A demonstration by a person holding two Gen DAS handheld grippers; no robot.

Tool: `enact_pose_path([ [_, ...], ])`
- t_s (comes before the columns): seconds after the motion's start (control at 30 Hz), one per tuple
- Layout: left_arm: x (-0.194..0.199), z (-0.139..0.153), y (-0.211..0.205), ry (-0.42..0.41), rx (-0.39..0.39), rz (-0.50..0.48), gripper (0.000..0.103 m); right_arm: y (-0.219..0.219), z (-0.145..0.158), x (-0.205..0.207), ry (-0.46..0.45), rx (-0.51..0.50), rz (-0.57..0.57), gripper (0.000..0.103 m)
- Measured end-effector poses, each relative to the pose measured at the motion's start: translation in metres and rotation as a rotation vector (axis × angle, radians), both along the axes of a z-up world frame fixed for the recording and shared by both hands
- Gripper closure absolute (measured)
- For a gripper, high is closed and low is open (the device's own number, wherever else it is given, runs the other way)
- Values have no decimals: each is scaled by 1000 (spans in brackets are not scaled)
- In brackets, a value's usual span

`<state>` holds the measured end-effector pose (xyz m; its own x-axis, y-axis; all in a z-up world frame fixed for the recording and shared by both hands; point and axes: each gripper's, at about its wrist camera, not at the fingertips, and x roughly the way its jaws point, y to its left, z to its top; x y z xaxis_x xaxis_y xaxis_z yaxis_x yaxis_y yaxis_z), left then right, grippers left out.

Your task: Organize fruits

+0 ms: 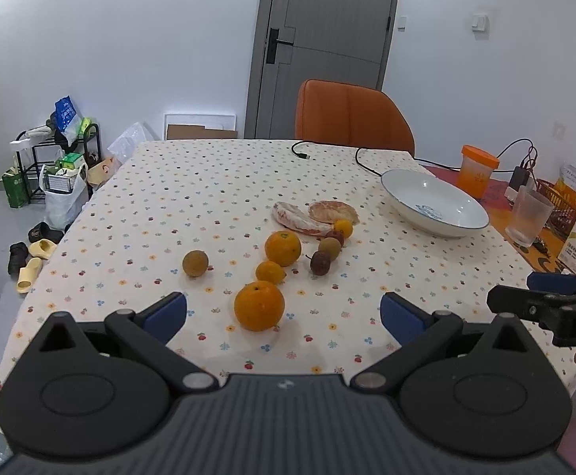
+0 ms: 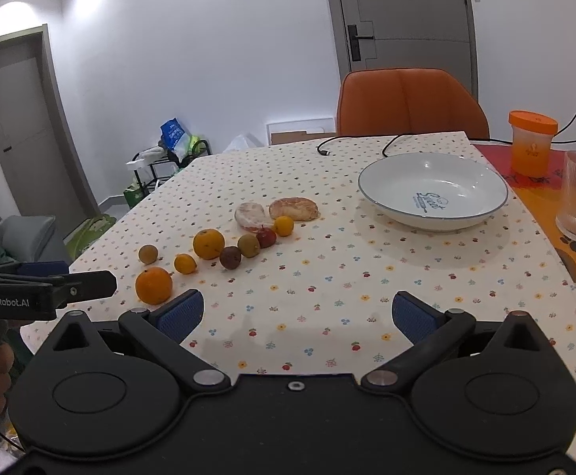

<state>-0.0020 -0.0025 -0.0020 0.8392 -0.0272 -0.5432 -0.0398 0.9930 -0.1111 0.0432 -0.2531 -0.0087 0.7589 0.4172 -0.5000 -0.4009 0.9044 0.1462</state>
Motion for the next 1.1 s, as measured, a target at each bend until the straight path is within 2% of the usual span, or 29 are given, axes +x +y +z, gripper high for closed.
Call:
enact_pose_path([
  [1.1, 1, 0, 3, 3, 8, 10, 0, 0, 3, -3, -5, 3, 21, 0],
])
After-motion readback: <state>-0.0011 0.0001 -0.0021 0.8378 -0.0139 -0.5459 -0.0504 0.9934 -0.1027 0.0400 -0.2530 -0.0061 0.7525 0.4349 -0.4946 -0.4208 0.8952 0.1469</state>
